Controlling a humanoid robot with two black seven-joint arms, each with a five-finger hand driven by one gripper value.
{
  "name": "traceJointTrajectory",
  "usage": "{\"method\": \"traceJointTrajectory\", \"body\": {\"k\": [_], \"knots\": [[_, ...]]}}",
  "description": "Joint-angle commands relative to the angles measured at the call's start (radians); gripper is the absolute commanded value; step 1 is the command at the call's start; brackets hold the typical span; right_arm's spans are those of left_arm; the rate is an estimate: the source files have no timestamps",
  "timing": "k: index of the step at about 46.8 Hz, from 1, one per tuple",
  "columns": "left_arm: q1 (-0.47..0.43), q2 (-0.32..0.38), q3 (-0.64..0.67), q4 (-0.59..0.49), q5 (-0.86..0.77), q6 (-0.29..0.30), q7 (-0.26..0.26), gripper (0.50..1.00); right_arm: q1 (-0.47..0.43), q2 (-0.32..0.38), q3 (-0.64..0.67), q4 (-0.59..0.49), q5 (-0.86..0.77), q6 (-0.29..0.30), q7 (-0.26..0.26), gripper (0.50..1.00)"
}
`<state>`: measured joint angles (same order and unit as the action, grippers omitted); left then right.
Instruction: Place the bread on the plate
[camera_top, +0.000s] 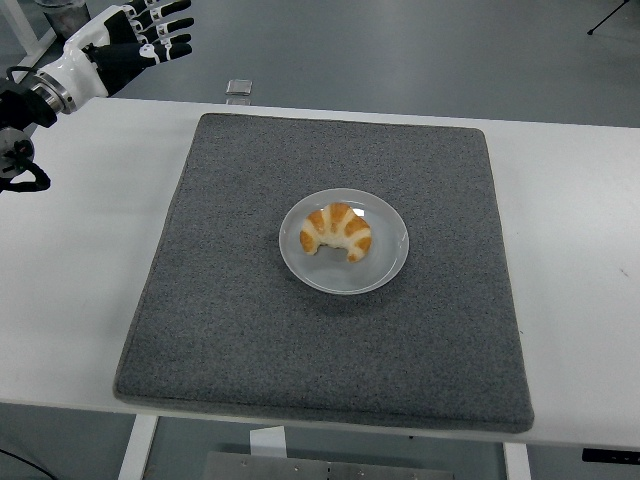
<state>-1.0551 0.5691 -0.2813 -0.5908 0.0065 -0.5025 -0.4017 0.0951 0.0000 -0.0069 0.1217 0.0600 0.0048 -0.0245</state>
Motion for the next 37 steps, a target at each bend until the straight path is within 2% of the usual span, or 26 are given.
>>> {"method": "traceJointTrajectory", "body": {"k": [1, 8, 20, 37], "knots": [[0.010, -0.002, 0.001, 0.020, -0.043, -0.018, 0.000, 0.990, 0.000, 0.000, 0.002, 0.000, -0.002, -0.002, 0.001, 0.952], [0.023, -0.012, 0.001, 0.025, -0.083, -0.030, 0.000, 0.990, 0.000, 0.000, 0.004, 0.000, 0.001, -0.008, 0.000, 0.952], [0.021, -0.086, 0.001, 0.025, -0.142, -0.039, 0.023, 0.990, 0.000, 0.000, 0.005, 0.000, 0.006, -0.008, -0.002, 0.952], [0.037, -0.086, 0.008, 0.028, -0.137, -0.041, 0.024, 0.990, 0.000, 0.000, 0.005, 0.000, 0.006, -0.011, -0.002, 0.952]]}}
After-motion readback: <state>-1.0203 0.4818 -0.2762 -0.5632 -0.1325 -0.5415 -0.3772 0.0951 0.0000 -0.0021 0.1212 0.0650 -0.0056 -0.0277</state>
